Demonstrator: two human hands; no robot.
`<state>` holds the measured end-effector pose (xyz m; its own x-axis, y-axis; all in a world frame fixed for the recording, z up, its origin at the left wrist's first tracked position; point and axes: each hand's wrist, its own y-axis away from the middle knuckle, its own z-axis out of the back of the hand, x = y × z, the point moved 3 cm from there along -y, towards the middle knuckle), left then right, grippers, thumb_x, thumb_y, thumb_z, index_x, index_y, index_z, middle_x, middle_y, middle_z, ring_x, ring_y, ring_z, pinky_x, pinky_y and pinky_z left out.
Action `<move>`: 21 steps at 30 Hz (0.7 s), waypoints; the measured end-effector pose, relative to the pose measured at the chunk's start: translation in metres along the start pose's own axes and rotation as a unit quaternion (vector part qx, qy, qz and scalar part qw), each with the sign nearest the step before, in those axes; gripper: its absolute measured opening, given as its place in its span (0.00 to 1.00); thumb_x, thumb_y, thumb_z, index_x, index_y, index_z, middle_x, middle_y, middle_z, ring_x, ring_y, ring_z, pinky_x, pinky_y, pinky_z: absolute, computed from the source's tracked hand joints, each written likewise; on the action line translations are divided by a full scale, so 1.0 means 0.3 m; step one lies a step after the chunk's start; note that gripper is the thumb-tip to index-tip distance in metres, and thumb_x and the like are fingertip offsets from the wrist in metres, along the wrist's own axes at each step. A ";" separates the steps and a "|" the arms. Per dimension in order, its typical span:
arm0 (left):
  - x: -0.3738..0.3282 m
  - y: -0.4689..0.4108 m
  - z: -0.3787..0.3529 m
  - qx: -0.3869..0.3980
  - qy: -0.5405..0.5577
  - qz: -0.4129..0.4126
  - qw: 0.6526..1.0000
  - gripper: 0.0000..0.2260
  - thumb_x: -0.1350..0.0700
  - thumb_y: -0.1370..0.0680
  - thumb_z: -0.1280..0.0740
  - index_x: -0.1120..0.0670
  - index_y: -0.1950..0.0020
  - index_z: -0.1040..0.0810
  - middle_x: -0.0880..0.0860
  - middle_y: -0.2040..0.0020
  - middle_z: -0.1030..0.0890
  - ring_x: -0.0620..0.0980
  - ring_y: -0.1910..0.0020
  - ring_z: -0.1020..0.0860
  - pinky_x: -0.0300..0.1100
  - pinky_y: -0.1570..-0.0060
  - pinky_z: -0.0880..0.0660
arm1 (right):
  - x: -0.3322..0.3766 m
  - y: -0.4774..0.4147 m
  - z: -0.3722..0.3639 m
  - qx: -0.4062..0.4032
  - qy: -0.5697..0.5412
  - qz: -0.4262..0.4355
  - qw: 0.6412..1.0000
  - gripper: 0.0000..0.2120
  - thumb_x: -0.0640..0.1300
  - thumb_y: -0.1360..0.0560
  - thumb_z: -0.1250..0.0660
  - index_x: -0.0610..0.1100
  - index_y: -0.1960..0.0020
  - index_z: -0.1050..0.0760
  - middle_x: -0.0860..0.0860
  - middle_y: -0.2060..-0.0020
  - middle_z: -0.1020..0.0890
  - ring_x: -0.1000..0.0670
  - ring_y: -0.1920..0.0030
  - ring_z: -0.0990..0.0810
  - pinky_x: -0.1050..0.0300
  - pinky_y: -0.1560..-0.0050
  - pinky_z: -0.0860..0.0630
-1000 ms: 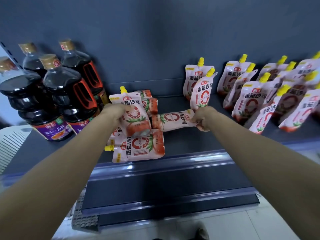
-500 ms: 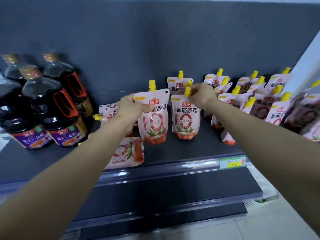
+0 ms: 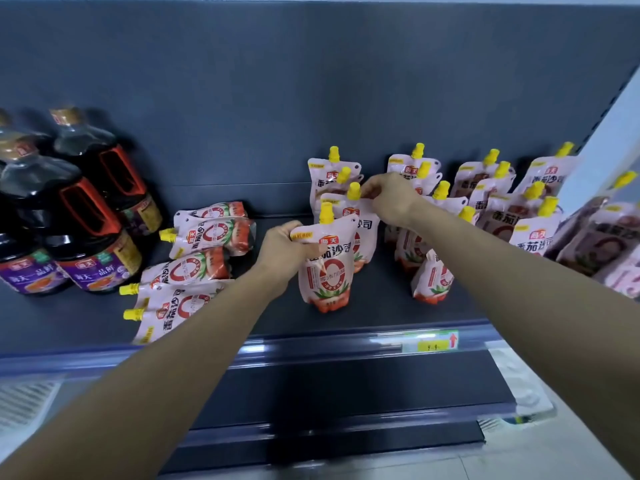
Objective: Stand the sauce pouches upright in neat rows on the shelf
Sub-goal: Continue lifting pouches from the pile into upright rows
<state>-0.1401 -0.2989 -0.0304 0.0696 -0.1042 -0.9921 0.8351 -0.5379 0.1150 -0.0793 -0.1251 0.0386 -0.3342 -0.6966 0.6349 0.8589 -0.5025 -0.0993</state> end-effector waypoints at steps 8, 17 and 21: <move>-0.007 0.034 -0.119 0.026 -0.015 -0.024 0.999 0.14 0.68 0.32 0.28 0.50 0.69 0.24 0.44 0.69 0.17 0.37 0.69 0.19 0.30 0.73 0.25 | 0.009 0.027 0.098 -0.032 -0.002 0.032 0.999 0.19 0.27 0.27 0.47 0.35 0.45 0.22 0.41 0.45 0.19 0.44 0.43 0.22 0.56 0.48 0.26; -0.072 0.064 -0.096 0.017 -0.080 -0.037 0.996 0.10 0.67 0.30 0.29 0.53 0.58 0.24 0.52 0.57 0.19 0.50 0.53 0.21 0.41 0.50 0.24 | 0.099 0.052 0.137 -0.042 0.015 0.106 0.993 0.17 0.30 0.26 0.45 0.38 0.47 0.20 0.45 0.50 0.17 0.46 0.46 0.20 0.59 0.46 0.25; -0.127 0.097 -0.024 -0.031 -0.088 -0.057 0.994 0.08 0.63 0.29 0.28 0.51 0.59 0.23 0.49 0.58 0.20 0.48 0.53 0.23 0.44 0.47 0.25 | 0.158 0.065 0.129 -0.033 0.030 0.153 0.987 0.17 0.30 0.26 0.45 0.38 0.46 0.20 0.44 0.46 0.18 0.47 0.44 0.21 0.57 0.42 0.24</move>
<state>-0.1145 -0.3045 0.0105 -0.1189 -0.1933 -0.9739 0.8650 -0.5018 -0.0060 -0.0632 -0.1481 0.0964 -0.0870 -0.8492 0.5209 0.8970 -0.2943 -0.3299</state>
